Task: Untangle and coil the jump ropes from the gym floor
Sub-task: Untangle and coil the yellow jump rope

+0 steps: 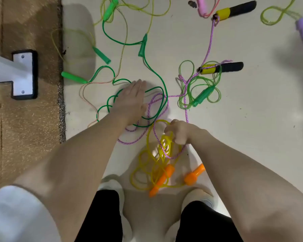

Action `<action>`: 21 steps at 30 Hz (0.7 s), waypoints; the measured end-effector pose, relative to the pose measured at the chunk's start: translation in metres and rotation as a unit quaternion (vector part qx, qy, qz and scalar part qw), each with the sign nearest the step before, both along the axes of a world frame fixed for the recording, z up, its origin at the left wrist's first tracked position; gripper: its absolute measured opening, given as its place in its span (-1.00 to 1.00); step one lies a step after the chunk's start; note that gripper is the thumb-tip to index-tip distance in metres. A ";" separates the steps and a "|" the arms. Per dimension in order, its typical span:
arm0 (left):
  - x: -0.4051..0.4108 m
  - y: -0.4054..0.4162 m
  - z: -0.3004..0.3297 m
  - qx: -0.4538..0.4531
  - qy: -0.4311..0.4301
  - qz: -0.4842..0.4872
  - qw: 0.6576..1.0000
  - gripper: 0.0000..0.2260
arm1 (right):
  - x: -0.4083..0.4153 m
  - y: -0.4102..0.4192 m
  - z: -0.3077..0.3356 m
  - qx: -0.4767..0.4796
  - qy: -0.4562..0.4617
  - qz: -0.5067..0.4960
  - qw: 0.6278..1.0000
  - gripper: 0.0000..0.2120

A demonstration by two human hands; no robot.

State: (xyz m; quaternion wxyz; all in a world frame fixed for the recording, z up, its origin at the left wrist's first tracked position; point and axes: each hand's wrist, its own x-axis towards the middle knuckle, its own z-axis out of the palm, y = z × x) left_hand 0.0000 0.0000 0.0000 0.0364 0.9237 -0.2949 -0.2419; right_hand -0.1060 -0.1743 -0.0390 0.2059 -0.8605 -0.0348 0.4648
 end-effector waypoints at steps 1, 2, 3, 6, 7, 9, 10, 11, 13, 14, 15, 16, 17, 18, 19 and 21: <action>0.000 -0.002 -0.006 0.016 0.004 -0.004 1.000 -0.45 | -0.001 0.002 -0.003 -0.012 0.020 0.036 0.999 -0.43; 0.001 -0.003 -0.012 0.019 0.014 -0.001 1.000 -0.45 | -0.002 0.004 -0.007 -0.022 0.014 0.070 0.997 -0.40; 0.001 -0.003 -0.016 0.022 0.019 0.001 1.000 -0.46 | -0.005 0.007 -0.010 -0.036 -0.001 0.116 0.993 -0.38; -0.006 -0.007 -0.019 0.013 0.019 0.002 1.000 -0.53 | -0.015 0.016 -0.018 -0.059 -0.099 0.159 0.980 -0.53; -0.010 -0.005 -0.018 0.005 0.019 -0.004 1.000 -0.58 | -0.017 0.018 -0.018 -0.059 -0.117 0.158 0.979 -0.61; -0.019 -0.002 -0.013 -0.011 0.063 -0.021 0.998 -0.67 | -0.014 0.022 -0.010 -0.032 -0.117 0.127 0.985 -0.70; -0.024 0.000 -0.009 -0.015 0.111 -0.020 0.993 -0.69 | -0.009 0.024 0.000 -0.017 -0.114 0.101 0.988 -0.71; -0.029 0.002 -0.003 -0.022 0.167 -0.009 0.986 -0.70 | 0.000 0.025 0.011 -0.009 -0.120 0.077 0.990 -0.72; -0.039 0.003 0.013 -0.054 0.247 0.045 0.966 -0.70 | 0.021 0.022 0.036 0.001 -0.146 0.047 0.988 -0.75; -0.042 0.002 0.022 -0.082 0.258 0.089 0.958 -0.71 | 0.031 0.018 0.049 0.020 -0.145 0.018 0.989 -0.78; -0.044 0.000 0.032 -0.120 0.261 0.147 0.947 -0.73 | 0.041 0.015 0.064 0.051 -0.139 -0.020 0.989 -0.81; -0.045 -0.002 0.042 -0.166 0.262 0.208 0.928 -0.76 | 0.049 0.011 0.078 0.086 -0.139 -0.060 0.985 -0.80; -0.044 -0.004 0.051 -0.202 0.253 0.251 0.912 -0.80 | 0.057 0.007 0.092 0.115 -0.149 -0.084 0.978 -0.79; -0.042 -0.005 0.061 -0.221 0.237 0.268 0.907 -0.82 | 0.064 0.004 0.105 0.133 -0.159 -0.097 0.973 -0.80; -0.039 -0.006 0.070 -0.223 0.212 0.258 0.916 -0.82 | 0.070 0.003 0.117 0.146 -0.160 -0.104 0.971 -0.82; -0.034 -0.004 0.086 -0.206 0.122 0.216 0.947 -0.80 | 0.081 0.003 0.135 0.165 -0.143 -0.116 0.969 -0.82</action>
